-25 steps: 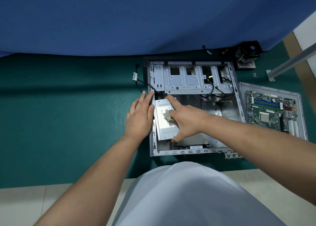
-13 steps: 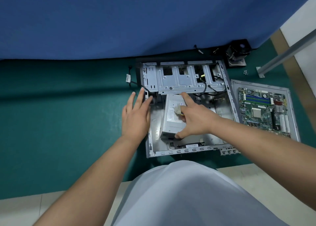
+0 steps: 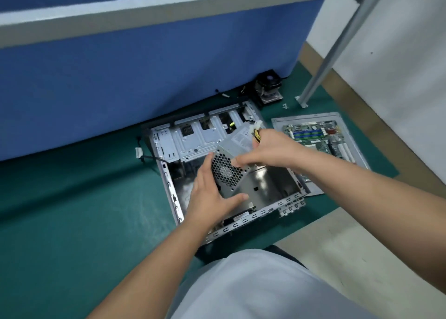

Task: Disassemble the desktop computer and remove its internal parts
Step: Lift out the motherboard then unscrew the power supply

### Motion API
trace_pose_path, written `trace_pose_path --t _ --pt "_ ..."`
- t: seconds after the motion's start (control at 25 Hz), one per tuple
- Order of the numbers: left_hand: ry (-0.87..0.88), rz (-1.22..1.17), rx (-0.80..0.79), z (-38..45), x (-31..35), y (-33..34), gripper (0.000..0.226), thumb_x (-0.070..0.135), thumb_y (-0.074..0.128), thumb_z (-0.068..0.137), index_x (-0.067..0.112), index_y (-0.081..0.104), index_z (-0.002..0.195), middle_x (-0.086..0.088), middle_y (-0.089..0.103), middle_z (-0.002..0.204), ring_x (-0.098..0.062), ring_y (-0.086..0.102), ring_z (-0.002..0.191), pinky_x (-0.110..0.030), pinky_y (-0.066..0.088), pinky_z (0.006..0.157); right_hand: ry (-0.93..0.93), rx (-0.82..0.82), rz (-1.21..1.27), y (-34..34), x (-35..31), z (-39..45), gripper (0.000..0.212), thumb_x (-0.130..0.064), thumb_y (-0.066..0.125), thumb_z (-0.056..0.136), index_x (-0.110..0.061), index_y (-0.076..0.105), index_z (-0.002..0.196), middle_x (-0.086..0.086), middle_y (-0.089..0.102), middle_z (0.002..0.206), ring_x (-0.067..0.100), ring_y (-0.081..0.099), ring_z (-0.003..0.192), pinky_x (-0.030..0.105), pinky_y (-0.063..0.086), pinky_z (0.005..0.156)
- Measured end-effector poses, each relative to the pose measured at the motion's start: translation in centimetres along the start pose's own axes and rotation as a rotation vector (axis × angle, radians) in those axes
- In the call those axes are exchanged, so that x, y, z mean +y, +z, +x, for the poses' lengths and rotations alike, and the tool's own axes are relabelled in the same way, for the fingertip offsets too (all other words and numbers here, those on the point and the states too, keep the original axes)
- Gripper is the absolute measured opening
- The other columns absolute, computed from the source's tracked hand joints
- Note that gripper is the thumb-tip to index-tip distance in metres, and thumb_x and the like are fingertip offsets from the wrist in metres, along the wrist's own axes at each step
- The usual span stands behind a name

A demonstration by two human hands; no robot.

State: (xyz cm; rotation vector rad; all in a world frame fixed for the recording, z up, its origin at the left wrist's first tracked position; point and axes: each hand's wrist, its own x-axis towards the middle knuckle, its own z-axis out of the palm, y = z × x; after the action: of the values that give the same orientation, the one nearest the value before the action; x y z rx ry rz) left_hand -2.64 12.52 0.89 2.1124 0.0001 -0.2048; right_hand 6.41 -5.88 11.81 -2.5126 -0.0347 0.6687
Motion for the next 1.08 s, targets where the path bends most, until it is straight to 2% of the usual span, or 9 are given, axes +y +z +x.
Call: trace_pose_path --t 0.08,0.2,0.32,0.52,0.68,0.8,0.88,1.0,1.08 --pt "0.017 -0.042 0.109 1.1 1.3 0.3 0.114 0.055 0.089 0.064 0.052 0.012 0.147 0.007 0.040 0.153 -0.012 0.045 0.136 -0.034 0.041 0.108 0.005 -0.024 0.147 -1.7 -0.6 -0.2 0.075 -0.075 0.084 0.053 -0.012 0.068 0.090 0.001 0.072 0.087 0.016 0.071 0.080 0.026 0.056 0.062" --pt "-0.061 -0.283 0.149 2.1 2.5 -0.6 0.107 0.059 0.089 0.059 0.054 0.022 0.143 0.023 0.055 0.133 0.003 0.057 0.117 -0.030 0.048 0.097 0.069 -0.046 0.480 -6.7 -0.2 -0.1 0.080 -0.066 0.085 0.067 -0.011 0.056 0.117 0.000 0.054 0.109 0.019 0.063 0.097 0.039 0.064 0.074" --pt "-0.166 -0.529 0.145 3.2 2.7 -2.2 0.112 0.062 0.089 0.057 0.051 0.028 0.150 0.010 0.055 0.143 -0.011 0.063 0.120 -0.039 0.052 0.102 -0.018 -0.170 0.495 -11.0 1.2 0.4 0.063 -0.061 0.084 0.065 -0.019 0.058 0.103 0.003 0.061 0.092 0.016 0.053 0.079 0.032 0.050 0.075" --pt "-0.248 -0.803 0.122 4.7 4.7 -2.2 0.095 0.058 0.087 0.061 0.043 0.043 0.144 0.006 0.066 0.134 -0.016 0.071 0.111 -0.040 0.056 0.094 -0.057 -0.135 0.861 -10.3 5.1 1.4 0.048 -0.040 0.089 0.068 -0.022 0.060 0.103 0.004 0.065 0.137 0.015 0.058 0.103 0.036 0.040 0.091" --pt "-0.254 -0.861 0.029 6.2 6.5 -0.4 0.085 0.052 0.081 0.073 0.035 0.044 0.148 0.004 0.068 0.133 -0.020 0.069 0.118 -0.045 0.050 0.101 -0.075 -0.069 1.005 -7.1 8.6 1.0 0.040 -0.010 0.075 0.089 -0.021 0.059 0.124 0.004 0.070 0.122 0.021 0.071 0.099 0.042 0.055 0.087" --pt "-0.281 -0.869 -0.012 8.0 8.3 2.2 0.084 0.052 0.079 0.076 0.033 0.043 0.150 0.004 0.068 0.132 -0.021 0.068 0.118 -0.053 0.049 0.107 -0.035 0.064 0.990 -6.3 11.3 0.4 0.060 -0.013 0.073 0.092 -0.016 0.047 0.146 0.001 0.067 0.133 0.020 0.066 0.120 0.043 0.049 0.109" --pt "-0.289 -0.841 -0.061 9.3 9.5 4.4 0.085 0.055 0.078 0.075 0.033 0.043 0.149 0.002 0.068 0.133 -0.023 0.068 0.117 -0.056 0.050 0.106 0.022 0.094 1.081 -6.6 13.7 0.1 0.064 -0.015 0.079 0.088 -0.016 0.049 0.144 0.005 0.067 0.134 0.023 0.066 0.121 0.045 0.050 0.108" --pt "-0.289 -0.790 -0.136 11.2 12.1 8.6 0.089 0.068 0.082 0.068 0.049 0.041 0.145 0.009 0.067 0.132 -0.019 0.069 0.115 -0.052 0.053 0.104 0.128 0.059 1.141 -8.0 18.0 -0.1 0.071 -0.027 0.090 0.073 -0.037 0.051 0.132 -0.001 0.075 0.120 0.021 0.073 0.107 0.039 0.061 0.082" --pt "-0.308 -0.745 -0.133 12.7 13.9 11.8 0.077 0.074 0.080 0.065 0.065 0.038 0.129 0.012 0.066 0.128 -0.012 0.072 0.105 -0.041 0.059 0.093 0.202 0.099 1.127 -9.2 21.1 0.1 0.084 -0.025 0.091 0.070 -0.037 0.046 0.140 -0.003 0.075 0.118 0.022 0.074 0.107 0.048 0.059 0.091"
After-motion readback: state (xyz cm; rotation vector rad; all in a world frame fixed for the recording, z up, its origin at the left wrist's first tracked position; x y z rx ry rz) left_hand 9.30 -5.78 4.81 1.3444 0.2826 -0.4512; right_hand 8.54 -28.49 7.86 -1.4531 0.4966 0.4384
